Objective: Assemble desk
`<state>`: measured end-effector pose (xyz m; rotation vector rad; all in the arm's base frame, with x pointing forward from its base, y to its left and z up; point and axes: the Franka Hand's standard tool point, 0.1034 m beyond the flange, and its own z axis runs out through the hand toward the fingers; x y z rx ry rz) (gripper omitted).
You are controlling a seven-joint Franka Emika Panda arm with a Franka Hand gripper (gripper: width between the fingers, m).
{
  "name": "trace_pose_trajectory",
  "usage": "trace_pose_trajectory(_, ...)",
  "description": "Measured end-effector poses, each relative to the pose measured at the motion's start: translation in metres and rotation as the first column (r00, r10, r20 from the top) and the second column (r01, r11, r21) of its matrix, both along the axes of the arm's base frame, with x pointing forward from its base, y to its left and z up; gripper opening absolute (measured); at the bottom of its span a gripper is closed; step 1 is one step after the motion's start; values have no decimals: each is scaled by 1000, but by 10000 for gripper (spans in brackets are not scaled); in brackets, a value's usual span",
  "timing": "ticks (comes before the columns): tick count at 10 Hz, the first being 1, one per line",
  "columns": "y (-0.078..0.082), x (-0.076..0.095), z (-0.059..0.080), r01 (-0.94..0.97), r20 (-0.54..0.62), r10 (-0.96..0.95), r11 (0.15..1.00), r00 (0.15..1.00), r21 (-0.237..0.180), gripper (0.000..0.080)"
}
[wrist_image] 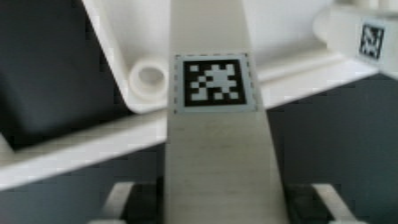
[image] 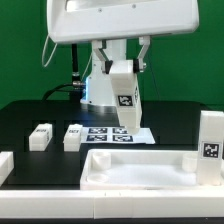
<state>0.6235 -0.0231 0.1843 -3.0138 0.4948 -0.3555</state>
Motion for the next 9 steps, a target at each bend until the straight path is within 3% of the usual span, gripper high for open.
trace_pose_trajectory(2,-18,6,0,-4,185,17,998,983,-68,288)
trace_pose_trajectory(4,-24,-3,-12,25,295,12,992,956,-122,288)
trace_pose_trajectory(8,-24,-4,-19,13,305,32,990,952,-142,288)
trace_pose_trajectory(9,-32,-8,-31,-10,318,71,982,946,-188,288)
